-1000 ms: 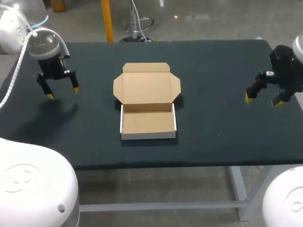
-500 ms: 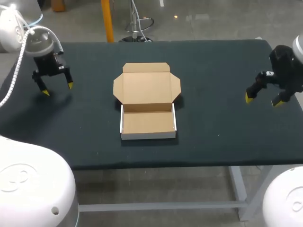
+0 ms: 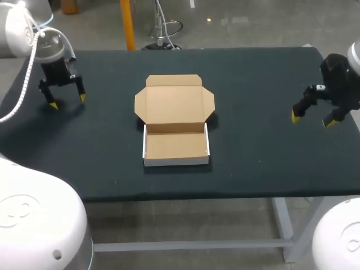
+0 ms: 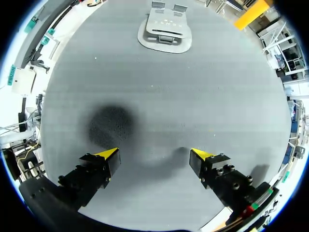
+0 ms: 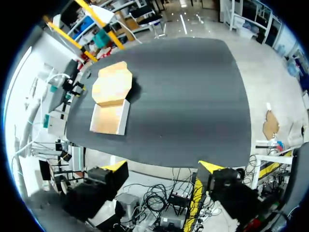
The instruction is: Assemble the packaging by folding the flat box into shape, placing the metal phone stand inside, and closing the box properly
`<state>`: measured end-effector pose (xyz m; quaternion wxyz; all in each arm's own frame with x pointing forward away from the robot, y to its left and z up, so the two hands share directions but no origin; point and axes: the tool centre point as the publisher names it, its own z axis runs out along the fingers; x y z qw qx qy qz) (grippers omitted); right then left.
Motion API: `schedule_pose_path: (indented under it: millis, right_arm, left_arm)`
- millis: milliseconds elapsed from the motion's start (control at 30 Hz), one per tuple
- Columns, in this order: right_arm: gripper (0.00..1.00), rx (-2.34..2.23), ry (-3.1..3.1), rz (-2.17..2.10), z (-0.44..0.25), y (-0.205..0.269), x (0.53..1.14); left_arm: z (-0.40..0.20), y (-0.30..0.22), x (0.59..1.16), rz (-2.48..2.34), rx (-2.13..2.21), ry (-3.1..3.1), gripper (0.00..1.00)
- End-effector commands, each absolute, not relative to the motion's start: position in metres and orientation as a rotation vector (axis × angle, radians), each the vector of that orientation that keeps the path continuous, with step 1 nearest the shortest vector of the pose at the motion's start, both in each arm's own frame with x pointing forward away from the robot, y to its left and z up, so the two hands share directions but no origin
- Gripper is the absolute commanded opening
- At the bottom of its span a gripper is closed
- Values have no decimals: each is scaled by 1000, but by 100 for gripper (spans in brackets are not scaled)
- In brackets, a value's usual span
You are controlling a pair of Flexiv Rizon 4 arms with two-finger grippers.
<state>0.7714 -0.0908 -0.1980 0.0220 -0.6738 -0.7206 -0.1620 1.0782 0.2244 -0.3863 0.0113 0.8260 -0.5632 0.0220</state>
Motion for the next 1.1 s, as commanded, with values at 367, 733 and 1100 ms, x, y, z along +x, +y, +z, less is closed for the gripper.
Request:
schedule_pose_path:
  millis: [367,733,1100]
  right_arm:
    - [100,-2085,-2232,-496,-196,-91,771]
    - [100,-2085,-2232,-496,-196,-91,771]
    - [100,-2085,-2232,-496,-196,-91,771]
  left_arm:
    - [-389,229,1119,32,2558,-1769,100]
    - [-388,230,1146,36,2547,-1779,100]
    - [-385,238,1166,44,2565,-1765,100]
